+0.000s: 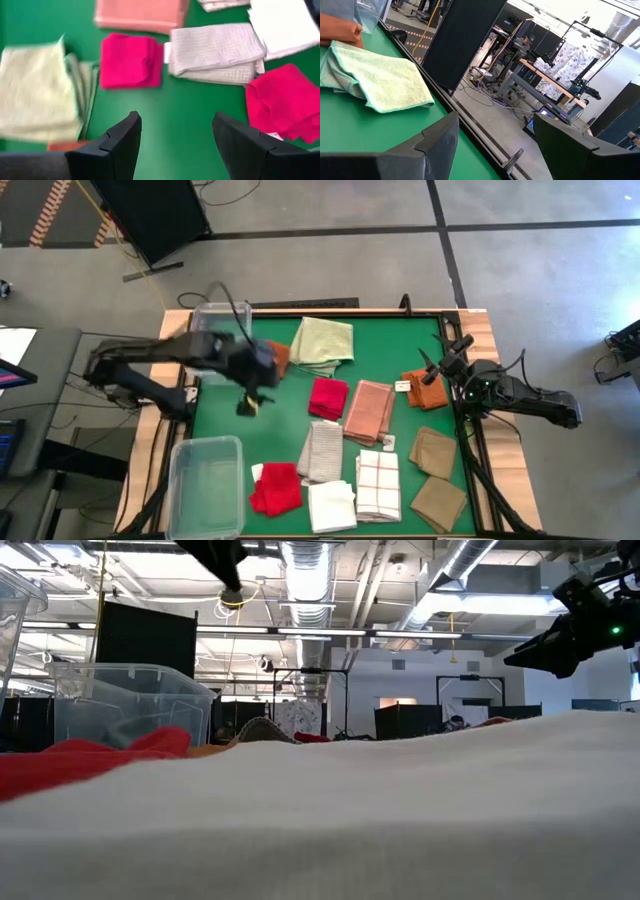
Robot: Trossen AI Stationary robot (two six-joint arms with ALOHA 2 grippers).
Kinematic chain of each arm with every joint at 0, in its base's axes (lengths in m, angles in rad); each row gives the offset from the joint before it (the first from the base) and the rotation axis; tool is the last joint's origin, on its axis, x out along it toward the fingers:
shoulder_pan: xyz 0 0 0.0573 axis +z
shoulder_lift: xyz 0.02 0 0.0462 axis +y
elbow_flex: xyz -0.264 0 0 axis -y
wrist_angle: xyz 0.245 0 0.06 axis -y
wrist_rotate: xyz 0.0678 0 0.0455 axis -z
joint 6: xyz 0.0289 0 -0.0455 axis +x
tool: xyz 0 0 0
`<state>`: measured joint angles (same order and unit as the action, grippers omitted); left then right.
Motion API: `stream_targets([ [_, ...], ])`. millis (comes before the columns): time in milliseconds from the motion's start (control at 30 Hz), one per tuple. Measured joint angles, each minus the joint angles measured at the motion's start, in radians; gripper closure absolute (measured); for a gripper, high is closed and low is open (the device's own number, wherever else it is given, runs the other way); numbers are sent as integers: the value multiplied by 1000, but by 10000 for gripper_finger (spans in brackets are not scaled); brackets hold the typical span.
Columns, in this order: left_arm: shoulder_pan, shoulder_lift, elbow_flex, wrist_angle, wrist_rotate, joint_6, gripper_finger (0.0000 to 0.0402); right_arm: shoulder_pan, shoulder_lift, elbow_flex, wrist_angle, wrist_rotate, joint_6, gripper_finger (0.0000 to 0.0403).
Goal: Sort towels by color in basket
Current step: Put the gray patterned towel into the top transparent bin
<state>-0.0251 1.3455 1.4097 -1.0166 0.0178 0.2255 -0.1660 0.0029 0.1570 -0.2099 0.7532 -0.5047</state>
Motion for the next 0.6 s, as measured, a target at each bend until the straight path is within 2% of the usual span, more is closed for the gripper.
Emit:
stream_targets([
  [133, -145, 114, -1, 50, -109, 3, 168, 0, 0, 0, 0, 0, 0, 117],
  [233, -209, 203, -1, 90, -159, 0, 168, 0, 0, 0, 0, 0, 0, 117],
  [400, -257, 338, -1, 148, -210, -3, 168, 0, 0, 0, 0, 0, 0, 117],
  [600, -263, 435, -1, 205, -219, -58, 168, 0, 0, 0, 0, 0, 0, 117],
])
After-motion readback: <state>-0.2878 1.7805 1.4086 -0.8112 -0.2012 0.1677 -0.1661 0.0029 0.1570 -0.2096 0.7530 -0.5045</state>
